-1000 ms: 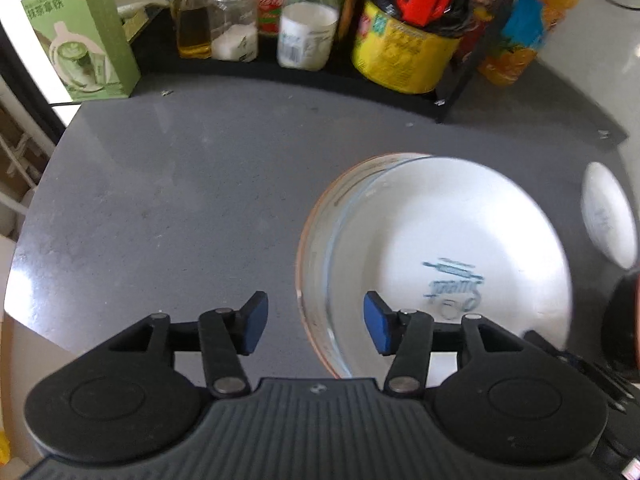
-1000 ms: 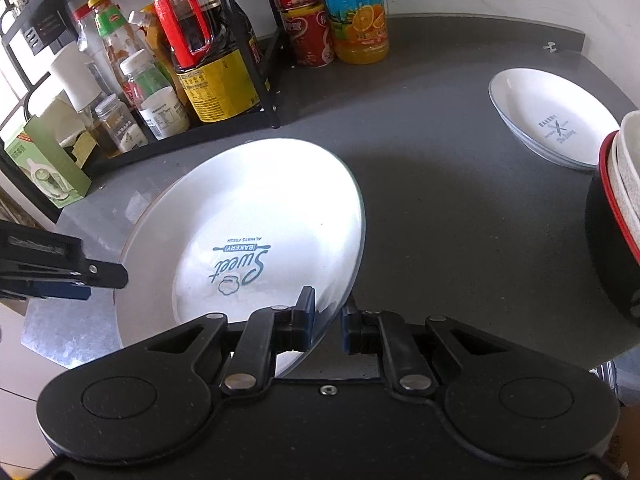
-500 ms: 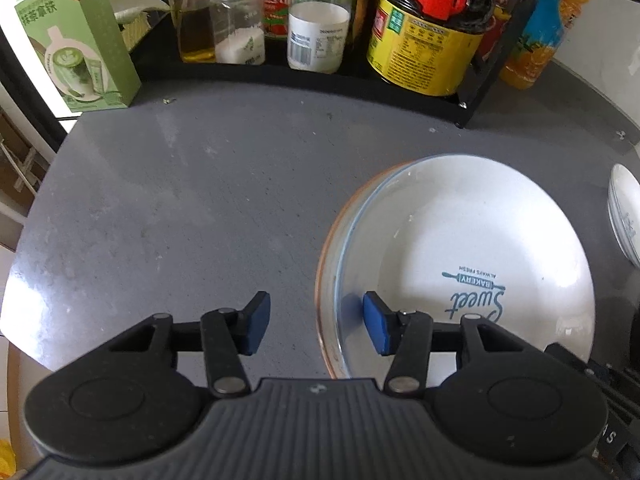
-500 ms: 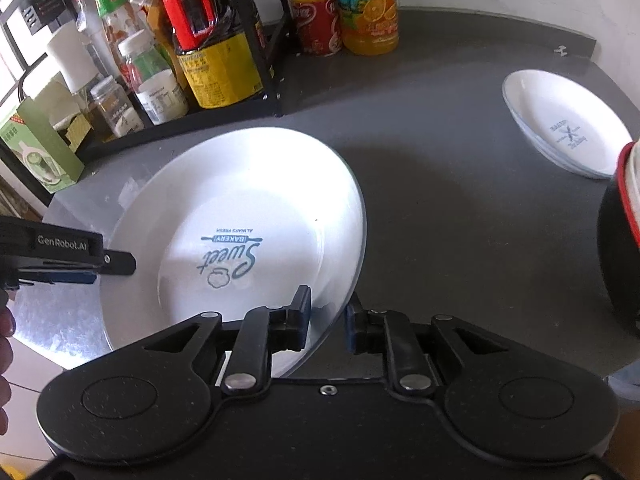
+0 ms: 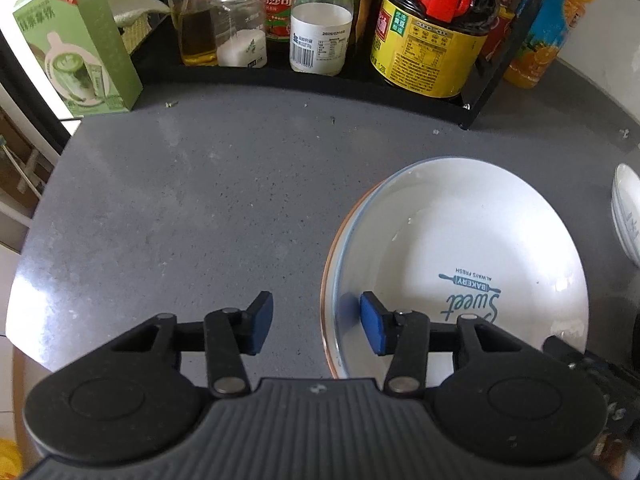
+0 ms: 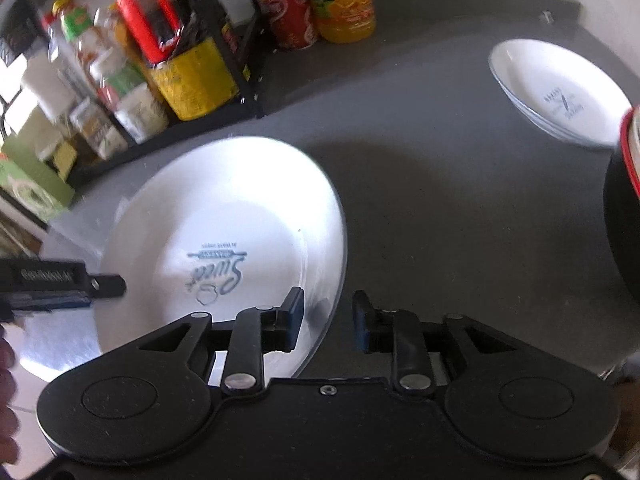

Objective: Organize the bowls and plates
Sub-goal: 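Open both grippers to release the 'Sweet' plate and withdraw, then move both grippers toward the rim of the white 'BAKERY' plate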

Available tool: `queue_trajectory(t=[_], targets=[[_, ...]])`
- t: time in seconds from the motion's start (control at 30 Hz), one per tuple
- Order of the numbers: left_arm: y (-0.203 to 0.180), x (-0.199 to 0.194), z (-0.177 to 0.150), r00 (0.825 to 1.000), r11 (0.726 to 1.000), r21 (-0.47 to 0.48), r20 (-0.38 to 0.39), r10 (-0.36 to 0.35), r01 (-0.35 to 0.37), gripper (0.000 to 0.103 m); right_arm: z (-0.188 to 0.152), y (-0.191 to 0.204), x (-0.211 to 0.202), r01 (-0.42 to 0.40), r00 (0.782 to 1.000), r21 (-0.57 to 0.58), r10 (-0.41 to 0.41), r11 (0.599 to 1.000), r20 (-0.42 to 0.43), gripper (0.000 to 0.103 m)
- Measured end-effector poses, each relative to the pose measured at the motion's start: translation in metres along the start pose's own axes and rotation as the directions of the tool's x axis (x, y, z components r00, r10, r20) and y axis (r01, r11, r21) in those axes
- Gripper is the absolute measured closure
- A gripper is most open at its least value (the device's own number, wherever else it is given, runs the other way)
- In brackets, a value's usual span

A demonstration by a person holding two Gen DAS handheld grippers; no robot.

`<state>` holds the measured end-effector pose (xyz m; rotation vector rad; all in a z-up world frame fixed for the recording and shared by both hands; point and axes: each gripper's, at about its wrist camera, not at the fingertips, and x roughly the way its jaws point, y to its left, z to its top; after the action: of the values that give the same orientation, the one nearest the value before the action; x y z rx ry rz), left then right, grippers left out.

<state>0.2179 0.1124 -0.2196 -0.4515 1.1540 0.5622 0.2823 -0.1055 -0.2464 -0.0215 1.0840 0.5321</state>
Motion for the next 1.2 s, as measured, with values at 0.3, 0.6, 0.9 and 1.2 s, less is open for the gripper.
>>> queue_trajectory(t=[0.3, 0.6, 0.9, 1.2], targets=[[-0.021, -0.026, -0.007, 0.998, 0.998, 0.002, 0.026, -0.055, 0.055, 0.052, 0.000, -0.017, -0.042, -0.093, 0.993, 0.058, 0.088, 0.994, 0.076, 0.058], [-0.056, -0.081, -0.026, 0.987, 0.999, 0.003, 0.154, -0.052, 0.052, 0.033, -0.006, -0.039, -0.090, -0.103, 0.982, 0.042, 0.095, 0.994, 0.164, 0.021], [-0.086, -0.129, -0.050, 0.981, 0.994, -0.034, 0.170, -0.093, 0.100, 0.011, -0.021, -0.071, -0.144, -0.131, 0.966, 0.034, 0.120, 0.991, 0.229, 0.000], [-0.121, -0.160, -0.076, 0.987, 0.997, -0.008, 0.143, -0.077, 0.079, 0.010, -0.024, -0.097, -0.179, -0.139, 0.964, 0.032, 0.128, 0.990, 0.232, 0.000]])
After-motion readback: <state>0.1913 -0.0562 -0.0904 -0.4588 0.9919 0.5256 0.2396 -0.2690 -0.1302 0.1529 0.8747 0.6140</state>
